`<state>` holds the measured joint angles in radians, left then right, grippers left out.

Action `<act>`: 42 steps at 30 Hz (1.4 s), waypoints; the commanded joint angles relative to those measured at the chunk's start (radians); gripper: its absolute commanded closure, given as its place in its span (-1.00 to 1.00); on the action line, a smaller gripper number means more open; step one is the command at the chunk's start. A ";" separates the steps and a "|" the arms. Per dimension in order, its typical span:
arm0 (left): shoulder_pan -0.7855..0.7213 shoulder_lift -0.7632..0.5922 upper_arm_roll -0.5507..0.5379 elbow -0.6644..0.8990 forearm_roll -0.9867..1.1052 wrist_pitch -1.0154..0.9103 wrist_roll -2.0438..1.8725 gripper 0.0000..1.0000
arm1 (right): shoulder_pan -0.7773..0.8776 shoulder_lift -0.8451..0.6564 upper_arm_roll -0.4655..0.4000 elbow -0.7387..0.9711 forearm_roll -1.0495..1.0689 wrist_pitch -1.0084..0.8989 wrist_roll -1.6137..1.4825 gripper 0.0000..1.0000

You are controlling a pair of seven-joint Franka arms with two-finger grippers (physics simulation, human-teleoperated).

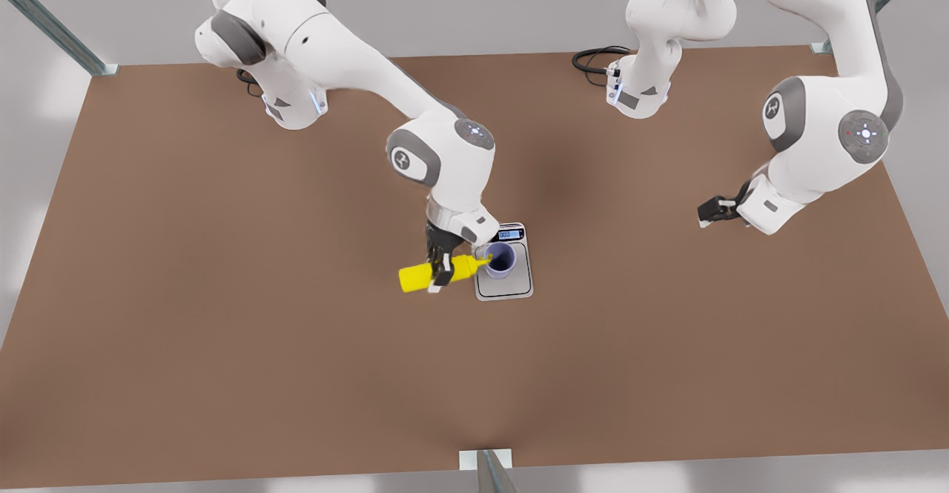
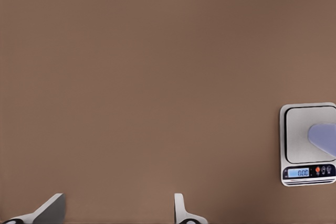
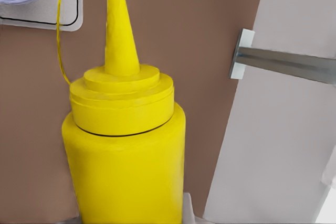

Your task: Move cup to the weight, pick up sauce bottle, pour sauce

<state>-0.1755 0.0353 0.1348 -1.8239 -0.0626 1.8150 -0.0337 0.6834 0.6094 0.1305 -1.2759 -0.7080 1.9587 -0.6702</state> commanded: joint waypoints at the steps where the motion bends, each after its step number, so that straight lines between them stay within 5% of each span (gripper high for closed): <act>1: 0.013 0.001 0.000 0.000 0.007 0.000 -0.002 -1.00 | 0.007 0.003 0.000 0.000 -0.004 0.000 0.001 -0.14; 9: -0.012 0.075 -0.003 0.135 0.007 -0.062 -0.026 -1.00 | 0.094 0.076 -0.006 0.018 -0.222 0.000 0.075 -0.13; 22: -0.010 0.074 0.016 0.135 0.003 -0.085 -0.032 -1.00 | 0.119 0.136 -0.008 0.006 -0.424 -0.027 0.104 -0.13; 42: -0.016 0.077 0.000 0.147 0.001 -0.085 -0.052 -1.00 | 0.160 0.173 -0.009 -0.026 -0.469 -0.076 0.031 -0.13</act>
<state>-0.1917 0.1120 0.1350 -1.6767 -0.0611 1.7303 -0.0868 0.8437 0.7824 0.1213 -1.3023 -1.1755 1.8815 -0.6400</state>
